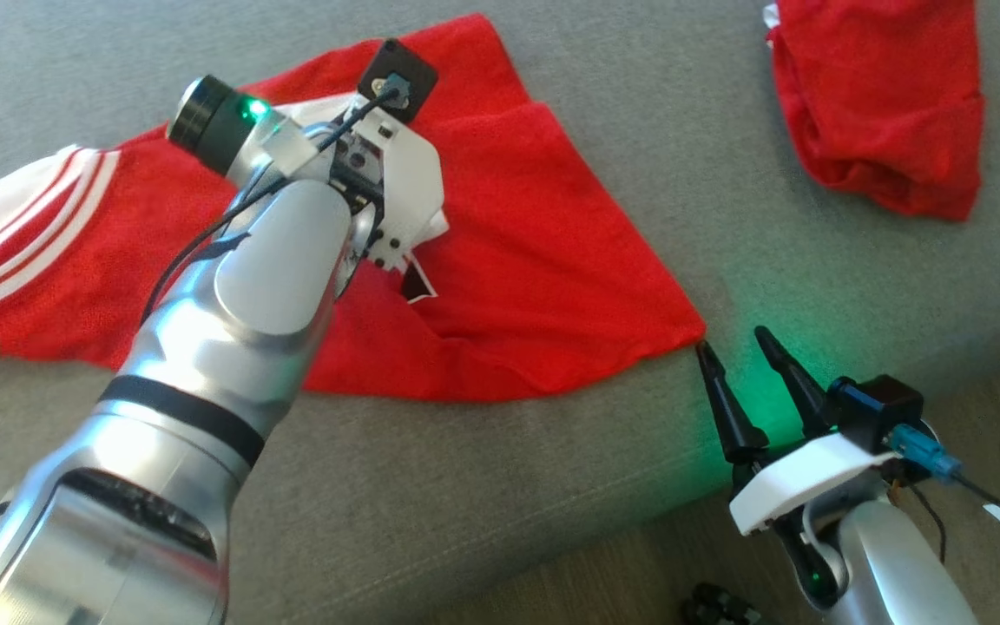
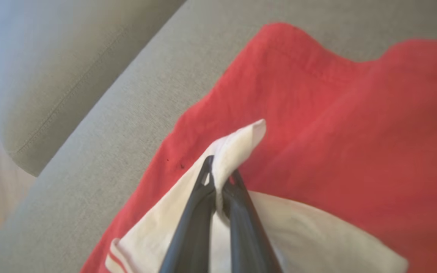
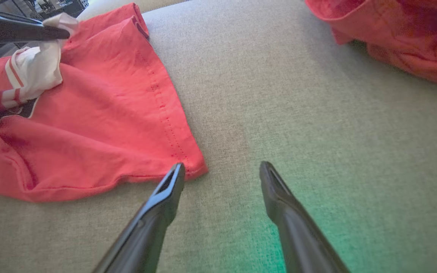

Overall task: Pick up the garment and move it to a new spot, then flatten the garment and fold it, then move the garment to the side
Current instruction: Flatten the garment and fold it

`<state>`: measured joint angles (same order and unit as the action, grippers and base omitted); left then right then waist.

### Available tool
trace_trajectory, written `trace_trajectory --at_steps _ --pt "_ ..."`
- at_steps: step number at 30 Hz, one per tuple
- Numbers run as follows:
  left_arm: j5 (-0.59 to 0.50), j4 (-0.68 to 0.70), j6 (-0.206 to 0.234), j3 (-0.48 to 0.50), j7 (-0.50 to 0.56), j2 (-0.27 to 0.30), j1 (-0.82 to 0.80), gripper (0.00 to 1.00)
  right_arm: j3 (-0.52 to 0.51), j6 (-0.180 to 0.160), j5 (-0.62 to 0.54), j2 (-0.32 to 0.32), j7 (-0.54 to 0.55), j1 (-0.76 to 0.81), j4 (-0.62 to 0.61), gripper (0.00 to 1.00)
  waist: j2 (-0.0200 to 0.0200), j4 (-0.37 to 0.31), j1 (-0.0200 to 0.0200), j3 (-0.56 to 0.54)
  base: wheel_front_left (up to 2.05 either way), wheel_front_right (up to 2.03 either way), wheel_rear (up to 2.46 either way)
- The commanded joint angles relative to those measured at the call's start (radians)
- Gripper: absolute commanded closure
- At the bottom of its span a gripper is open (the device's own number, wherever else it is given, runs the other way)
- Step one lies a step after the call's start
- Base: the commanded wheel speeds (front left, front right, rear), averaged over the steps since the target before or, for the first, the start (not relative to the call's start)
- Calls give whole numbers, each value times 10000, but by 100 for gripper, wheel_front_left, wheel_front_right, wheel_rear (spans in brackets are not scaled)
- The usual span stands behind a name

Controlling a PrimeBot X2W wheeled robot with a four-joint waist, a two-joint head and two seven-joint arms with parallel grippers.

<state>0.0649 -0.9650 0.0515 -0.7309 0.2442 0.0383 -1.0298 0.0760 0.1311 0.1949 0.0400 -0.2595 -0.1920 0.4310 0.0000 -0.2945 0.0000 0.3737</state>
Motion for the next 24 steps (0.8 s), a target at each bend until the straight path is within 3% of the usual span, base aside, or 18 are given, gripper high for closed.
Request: trace_trajectory --at_steps 1,4,9,14,15,20,24 --pt "241 573 38 304 -578 120 -563 100 164 -4 32 102 -23 112 -285 0 0 244 0 -144 0 0 0" --pt "1052 1319 95 913 -1619 121 -154 100 133 -4 71 102 -23 181 -283 0 0 566 0 -350 0 0 0" --pt "2893 3302 -172 2347 -2899 395 1657 100 -187 -4 120 102 -23 366 -165 0 0 1331 0 -700 0 0 0" --pt "3894 6038 -112 3168 -3357 1156 4081 100 -517 -4 58 102 -23 505 81 0 0 2041 0 -881 0 0 0" --pt "3894 6038 -112 3168 -3357 1156 4081 100 -517 -4 58 102 -23 505 81 0 0 2041 0 -881 0 0 0" --pt "4423 8709 594 3865 -3617 1655 6500 100 -829 -4 -2 102 -15 562 322 0 0 2510 0 -956 0 0 0" --pt "4734 9960 1118 4176 -3544 1762 7953 100 -1173 -4 -100 102 38 600 719 0 0 2768 0 -979 0 0 0"
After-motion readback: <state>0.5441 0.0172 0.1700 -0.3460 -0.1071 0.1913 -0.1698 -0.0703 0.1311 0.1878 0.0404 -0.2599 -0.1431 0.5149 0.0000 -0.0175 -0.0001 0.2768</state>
